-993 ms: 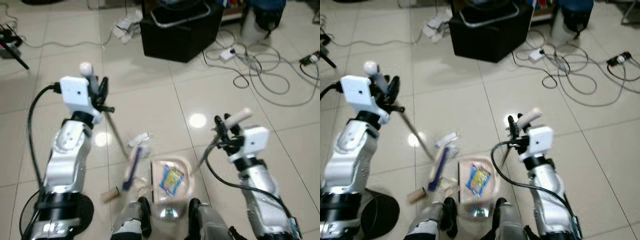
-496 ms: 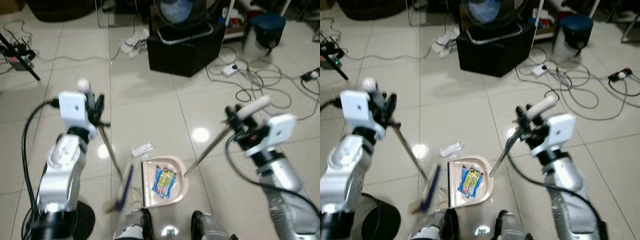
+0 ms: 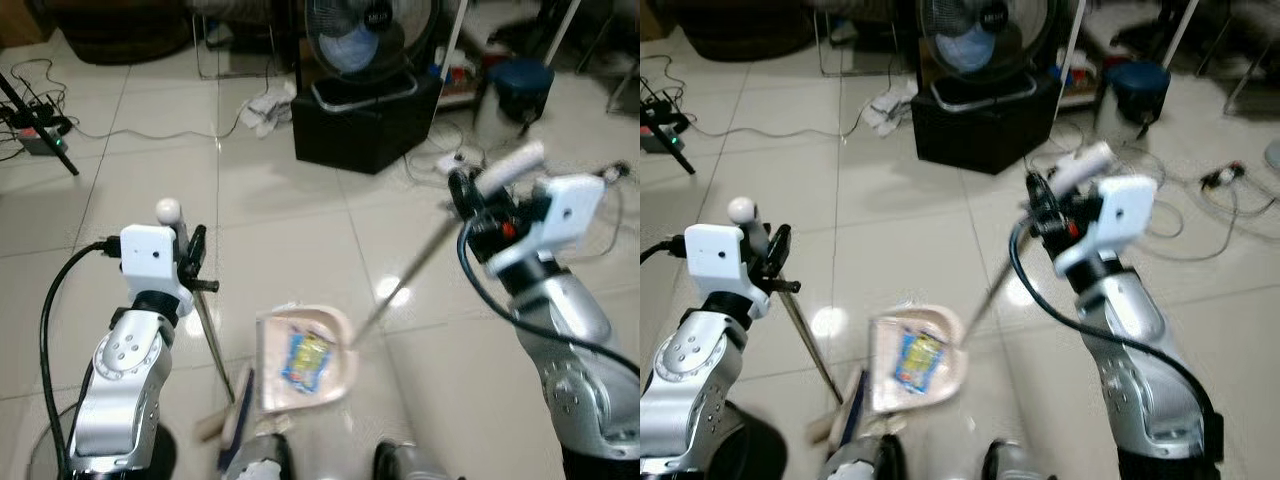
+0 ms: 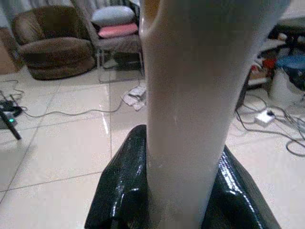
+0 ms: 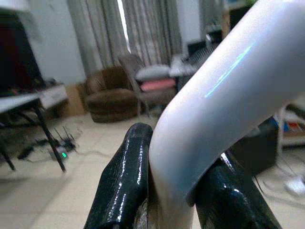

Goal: Sweep floor

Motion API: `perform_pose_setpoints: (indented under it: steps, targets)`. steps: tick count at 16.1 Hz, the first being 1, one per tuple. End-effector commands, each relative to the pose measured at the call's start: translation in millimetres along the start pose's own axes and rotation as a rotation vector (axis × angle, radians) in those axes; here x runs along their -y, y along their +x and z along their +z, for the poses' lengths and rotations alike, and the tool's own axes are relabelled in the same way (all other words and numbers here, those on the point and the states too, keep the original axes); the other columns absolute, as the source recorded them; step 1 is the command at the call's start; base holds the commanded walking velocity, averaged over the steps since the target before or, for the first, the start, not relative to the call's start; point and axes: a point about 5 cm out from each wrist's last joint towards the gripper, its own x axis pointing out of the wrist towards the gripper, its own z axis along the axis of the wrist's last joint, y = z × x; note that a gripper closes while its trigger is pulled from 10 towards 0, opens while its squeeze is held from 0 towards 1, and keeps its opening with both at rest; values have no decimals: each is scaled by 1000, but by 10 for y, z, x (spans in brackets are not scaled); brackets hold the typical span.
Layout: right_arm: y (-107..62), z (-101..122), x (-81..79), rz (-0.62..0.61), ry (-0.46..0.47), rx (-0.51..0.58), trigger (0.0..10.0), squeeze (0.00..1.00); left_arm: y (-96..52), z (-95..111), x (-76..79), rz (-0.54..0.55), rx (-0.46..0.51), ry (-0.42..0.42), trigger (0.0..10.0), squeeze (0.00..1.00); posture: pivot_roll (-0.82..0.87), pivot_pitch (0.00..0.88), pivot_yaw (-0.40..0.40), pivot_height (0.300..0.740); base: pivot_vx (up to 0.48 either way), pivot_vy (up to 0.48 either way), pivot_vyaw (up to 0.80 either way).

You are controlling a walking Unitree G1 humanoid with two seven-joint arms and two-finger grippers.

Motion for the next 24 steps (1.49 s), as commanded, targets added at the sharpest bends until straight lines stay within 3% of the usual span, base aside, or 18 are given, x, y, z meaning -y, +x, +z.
perform_pose_setpoints:
  steps: [1,4,8,11,15,17,24]
  targets:
    - [23,165,9,-10,-9,59,10000,0,-15,79,14,7,28,11,10000,0,-17,83,41,740,0,-480,0]
    - [109,181,-14,-20,4,52,10000,0,-21,99,18,11,32,31,10000,0,-7,81,36,740,0,-480,0]
    - [209,220,16,-145,22,76,10000,0,-27,113,101,-35,41,44,10000,0,-5,74,47,740,0,-336,0]
    - [259,273,-44,-138,13,89,10000,0,-8,127,132,-49,41,40,10000,0,-9,71,56,740,0,0,781]
    - [355,390,-137,-106,67,126,10000,0,-17,108,148,-60,31,80,10000,0,-10,61,56,740,0,0,769]
    - [395,448,-153,-87,70,138,10000,0,-26,111,156,-50,29,58,10000,0,-8,54,49,740,0,0,744]
    - [433,366,-184,-108,53,106,10000,0,36,211,224,-65,95,102,10000,0,1,30,40,740,0,0,718]
